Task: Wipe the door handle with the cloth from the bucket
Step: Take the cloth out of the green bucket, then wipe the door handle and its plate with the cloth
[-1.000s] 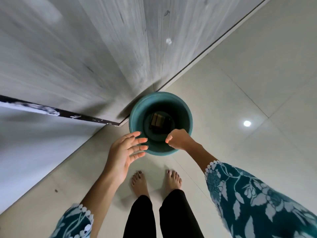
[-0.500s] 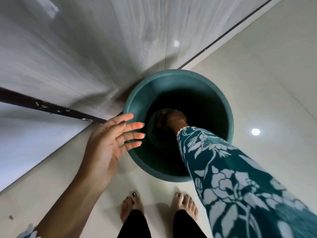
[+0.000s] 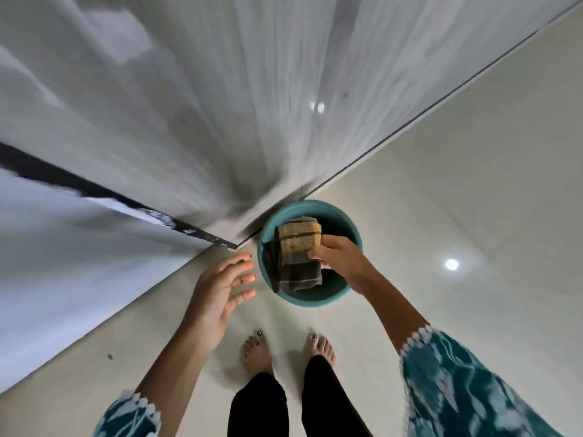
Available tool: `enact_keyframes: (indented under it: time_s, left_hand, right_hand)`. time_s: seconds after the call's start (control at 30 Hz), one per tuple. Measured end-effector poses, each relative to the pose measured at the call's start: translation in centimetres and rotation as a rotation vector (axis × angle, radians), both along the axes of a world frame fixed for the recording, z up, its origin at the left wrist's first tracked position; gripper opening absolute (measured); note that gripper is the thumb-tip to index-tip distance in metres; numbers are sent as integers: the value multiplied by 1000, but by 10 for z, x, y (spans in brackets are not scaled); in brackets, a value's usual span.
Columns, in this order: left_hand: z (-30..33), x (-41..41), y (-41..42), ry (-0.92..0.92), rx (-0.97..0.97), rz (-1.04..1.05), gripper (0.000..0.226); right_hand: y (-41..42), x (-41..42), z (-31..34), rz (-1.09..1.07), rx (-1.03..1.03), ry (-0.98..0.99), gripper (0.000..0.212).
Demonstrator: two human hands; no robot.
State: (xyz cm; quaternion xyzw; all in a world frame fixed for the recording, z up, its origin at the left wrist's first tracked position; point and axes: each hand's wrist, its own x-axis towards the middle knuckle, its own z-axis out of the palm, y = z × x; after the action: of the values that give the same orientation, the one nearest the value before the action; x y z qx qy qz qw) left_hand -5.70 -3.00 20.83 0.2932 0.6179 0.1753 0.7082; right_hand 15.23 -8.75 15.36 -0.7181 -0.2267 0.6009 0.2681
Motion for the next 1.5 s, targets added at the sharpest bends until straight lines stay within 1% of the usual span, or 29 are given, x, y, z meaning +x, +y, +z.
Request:
enact_keyframes:
  time_s: [0.03, 0.1, 0.17, 0.2, 0.27, 0.33, 0.4, 0.5, 0.53, 0.6, 0.63, 0.67, 0.7, 0.73, 0.77, 0.8, 0.83, 0.87, 0.9, 0.93, 0.97, 1.03, 1.1, 1.17, 1.23, 1.33, 1.4, 1.43, 1.5]
  left_hand:
    - [20, 0, -2, 5, -22, 11, 14]
    - [67, -6, -9, -19, -60, 68, 19]
    - [115, -16, -14, -167, -101, 119, 30]
    - [136, -21, -16, -292, -124, 125, 38]
    - [180, -39, -21, -511, -107, 171, 57]
    - [221, -66, -28, -596, -81, 263, 68]
    - [258, -101, -34, -663, -49, 321, 70]
    - [310, -172, -50, -637, 67, 364, 73]
    - [325, -193, -54, -602, 108, 333, 73]
    - [360, -237, -66, -461, 215, 216, 63]
    - [375, -257, -73, -377, 273, 160, 56]
    - [388, -277, -79, -290, 323, 121, 48]
    - [397, -291, -84, -216, 354, 127, 38]
    - [404, -312, -90, -157, 388, 196, 26]
    - [409, -334, -98, -110, 418, 295, 16]
    - [411, -357, -103, -81, 442, 398, 11]
    - [416, -381, -109, -63, 463, 486, 10]
    - [419, -401, -114, -58, 482, 546, 10]
    - [423, -425, -121, -57, 506, 588, 9]
    - [428, -446, -128, -63, 535, 610, 9]
    - [432, -466, -133, -84, 557, 620, 11]
    - [444, -499, -140, -164, 566, 625, 14]
    - [455, -531, -147, -281, 530, 634, 30]
    - [460, -558, -150, -388, 512, 618, 43]
    - [465, -578, -150, -447, 521, 593, 55]
    - [472, -602, -146, -437, 564, 571, 66]
    - [475, -612, -143, -380, 596, 559, 64]
    - [476, -618, -142, -358, 612, 569, 59]
    - [481, -627, -139, -320, 649, 578, 43]
  right_hand:
    - [-4, -2, 33, -67, 67, 122, 22]
    - [-8, -11, 105, -94, 175, 280, 23]
    - [-6, -27, 172, -77, 235, 367, 20]
    - [-4, -36, 198, -77, 260, 408, 16]
    - [2, -60, 253, -28, 315, 457, 14]
    - [9, -87, 299, 67, 367, 445, 13]
    - [15, -115, 337, 169, 413, 384, 15]
    - [20, -168, 394, 337, 494, 267, 23]
    - [21, -185, 409, 404, 526, 219, 25]
    - [22, -231, 438, 577, 587, 123, 25]
    - [21, -257, 450, 675, 636, 44, 24]
    - [20, -284, 461, 764, 700, -46, 24]
    - [20, -308, 468, 821, 774, -136, 24]
    - [16, -338, 474, 846, 851, -230, 25]
    - [11, -367, 479, 819, 921, -332, 26]
    - [4, -395, 483, 731, 992, -430, 28]
    - [-5, -423, 487, 614, 1073, -488, 29]
    - [-14, -447, 490, 526, 1160, -503, 28]
    - [-23, -476, 494, 522, 1251, -496, 28]
    - [-31, -503, 497, 593, 1324, -497, 30]
    - [-37, -529, 498, 709, 1367, -519, 35]
    - [-45, -572, 497, 954, 1372, -629, 50]
    - [-45, -607, 499, 1069, 1349, -690, 61]
    - [-43, -631, 502, 1079, 1354, -652, 64]
    - [-40, -649, 506, 1032, 1382, -648, 63]
    - [-31, -669, 516, 967, 1452, -656, 57]
    - [-21, -679, 521, 989, 1457, -630, 55]
    - [-18, -684, 523, 1015, 1458, -653, 56]
    - [-19, -698, 524, 1078, 1461, -779, 64]
